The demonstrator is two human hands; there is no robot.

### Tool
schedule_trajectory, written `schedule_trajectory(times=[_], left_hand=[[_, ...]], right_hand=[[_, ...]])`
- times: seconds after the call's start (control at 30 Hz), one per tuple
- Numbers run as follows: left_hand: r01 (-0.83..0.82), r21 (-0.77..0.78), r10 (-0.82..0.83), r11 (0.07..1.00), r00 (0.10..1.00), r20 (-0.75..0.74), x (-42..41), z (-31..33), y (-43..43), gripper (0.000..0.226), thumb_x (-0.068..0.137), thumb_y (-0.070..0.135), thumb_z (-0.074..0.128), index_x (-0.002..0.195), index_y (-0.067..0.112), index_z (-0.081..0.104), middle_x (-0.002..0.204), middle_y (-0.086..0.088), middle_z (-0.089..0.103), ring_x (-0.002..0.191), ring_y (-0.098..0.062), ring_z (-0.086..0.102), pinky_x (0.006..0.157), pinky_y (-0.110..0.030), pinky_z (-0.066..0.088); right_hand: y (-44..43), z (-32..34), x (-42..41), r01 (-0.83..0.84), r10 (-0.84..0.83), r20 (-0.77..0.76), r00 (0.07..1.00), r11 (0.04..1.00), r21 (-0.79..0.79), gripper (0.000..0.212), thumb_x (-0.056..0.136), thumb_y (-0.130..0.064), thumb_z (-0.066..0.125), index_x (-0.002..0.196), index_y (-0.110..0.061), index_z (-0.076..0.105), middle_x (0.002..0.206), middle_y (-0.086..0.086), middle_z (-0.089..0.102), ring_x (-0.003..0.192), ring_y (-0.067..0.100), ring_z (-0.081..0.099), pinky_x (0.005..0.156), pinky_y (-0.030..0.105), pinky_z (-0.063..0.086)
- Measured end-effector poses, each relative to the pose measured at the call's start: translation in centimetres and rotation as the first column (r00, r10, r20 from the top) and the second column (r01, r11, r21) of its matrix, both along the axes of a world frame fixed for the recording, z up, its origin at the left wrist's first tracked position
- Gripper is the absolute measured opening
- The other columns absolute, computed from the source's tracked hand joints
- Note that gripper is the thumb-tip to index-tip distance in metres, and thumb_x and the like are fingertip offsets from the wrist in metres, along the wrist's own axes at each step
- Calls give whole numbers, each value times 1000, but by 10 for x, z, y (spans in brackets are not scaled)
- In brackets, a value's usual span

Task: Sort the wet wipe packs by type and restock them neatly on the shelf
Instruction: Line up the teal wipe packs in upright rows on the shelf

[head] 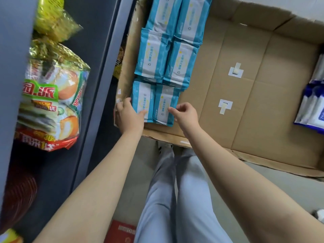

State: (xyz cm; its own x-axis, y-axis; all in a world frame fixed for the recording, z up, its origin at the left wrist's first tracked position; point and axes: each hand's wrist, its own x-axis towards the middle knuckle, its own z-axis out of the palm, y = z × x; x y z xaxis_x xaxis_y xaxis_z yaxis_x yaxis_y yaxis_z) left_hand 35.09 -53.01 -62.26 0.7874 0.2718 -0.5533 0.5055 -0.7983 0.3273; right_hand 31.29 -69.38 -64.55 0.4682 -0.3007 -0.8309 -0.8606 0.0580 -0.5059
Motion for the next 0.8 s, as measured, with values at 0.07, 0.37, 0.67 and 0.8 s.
schedule_trajectory(times=[0.07,0.37,0.67,0.8], left_hand=[[45,-21,-45,999,999,2,-1,-3,1,46,90,24,69,130,13,50,133,-7,53,123,-27,50,95,-40,47],[-373,-492,358,786,925,-129,-48,71,-18,22,96,19,59,118,16,58,119,2,65,110,-15,63,86,-27,52],[-286,-694,395,661,918,-2,-116,324,-45,44,87,6,71,113,34,49,113,10,65,96,3,66,69,-24,58],[-324,-826,628,462,777,46,-149,420,-43,29,95,8,61,115,24,49,108,2,71,88,-13,73,62,-32,61]], right_hand=[[1,-1,3,6,-6,-5,1000,1000,0,23,85,-27,76,85,-20,54,106,10,68,99,26,66,86,47,57],[-56,80,-37,237,-265,62,962,928,286,12,100,-18,57,110,-14,61,108,6,68,79,13,59,63,22,47],[-112,317,-63,66,-262,303,916,845,531,29,91,-4,62,117,-15,57,103,3,72,80,12,69,68,24,53],[-99,407,-68,-92,-205,390,898,780,620,35,88,-19,65,122,-14,58,108,7,71,85,16,66,63,22,55]])
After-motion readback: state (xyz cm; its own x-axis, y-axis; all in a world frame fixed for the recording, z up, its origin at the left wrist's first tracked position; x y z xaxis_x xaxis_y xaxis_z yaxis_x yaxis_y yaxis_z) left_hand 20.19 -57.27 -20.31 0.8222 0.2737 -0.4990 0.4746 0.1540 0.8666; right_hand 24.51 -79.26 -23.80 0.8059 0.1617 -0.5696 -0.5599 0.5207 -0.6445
